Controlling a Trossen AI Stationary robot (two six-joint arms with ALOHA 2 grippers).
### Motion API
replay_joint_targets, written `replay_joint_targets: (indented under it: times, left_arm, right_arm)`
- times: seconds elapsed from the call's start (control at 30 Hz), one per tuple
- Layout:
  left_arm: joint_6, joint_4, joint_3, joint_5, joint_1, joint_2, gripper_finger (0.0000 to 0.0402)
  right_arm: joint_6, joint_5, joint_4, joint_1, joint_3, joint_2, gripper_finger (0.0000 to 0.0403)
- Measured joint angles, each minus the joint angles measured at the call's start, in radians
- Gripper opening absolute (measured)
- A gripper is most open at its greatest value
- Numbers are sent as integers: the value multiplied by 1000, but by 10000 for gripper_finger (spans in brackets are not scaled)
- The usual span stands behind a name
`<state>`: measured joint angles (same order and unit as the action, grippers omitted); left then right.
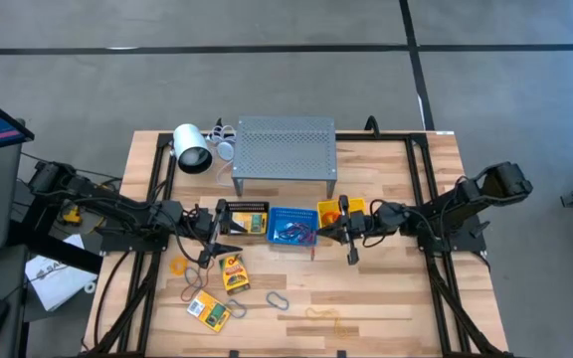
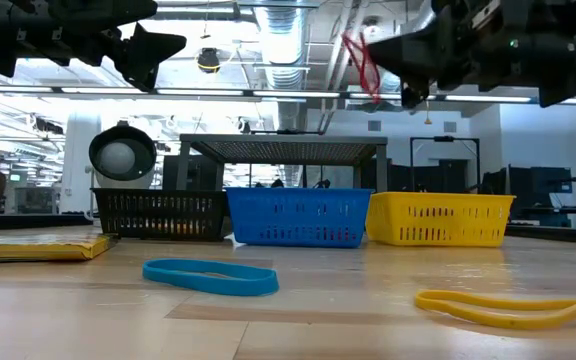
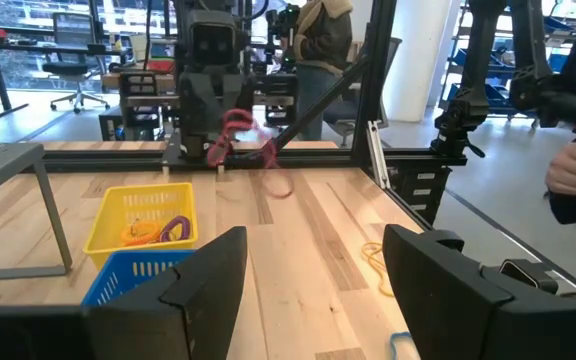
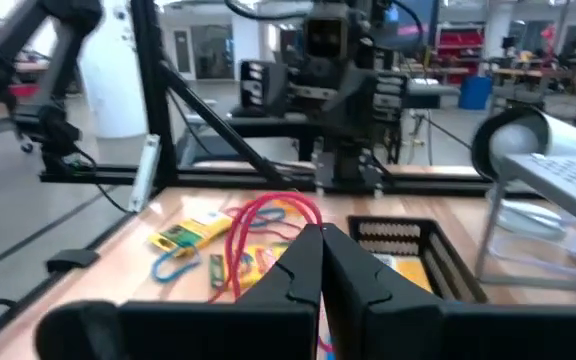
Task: Pick & Place Office Desk Supplies
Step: Put the red rubber band into the blue bin
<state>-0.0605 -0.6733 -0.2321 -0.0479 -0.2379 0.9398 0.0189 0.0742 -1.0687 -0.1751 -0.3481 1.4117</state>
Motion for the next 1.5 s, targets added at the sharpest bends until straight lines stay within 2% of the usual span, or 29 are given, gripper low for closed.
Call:
replay_joint_targets:
  times: [0.37, 0.63, 0.8, 0.9, 1.13, 1.5]
  left_arm:
    - [0, 0, 0, 0, 0, 0, 232]
    - [2, 0, 0, 0, 0, 0, 232]
    - [3, 0, 0, 0, 0, 0, 232]
    - [3, 0, 0, 0, 0, 0, 232]
    - [3, 4, 0, 0, 0, 0, 232]
    - [3, 13, 0, 0, 0, 0, 232]
  right_arm:
    - [34, 3, 35, 76, -10, 0, 0]
    - [2, 7, 251, 75, -127, 0, 0]
    - [2, 90, 384, 75, -169, 2, 0]
    - [8, 111, 405, 75, -189, 32, 0]
    - [11, 111, 473, 79, -295, 190, 0]
    - [27, 106, 895, 80, -559, 332, 0]
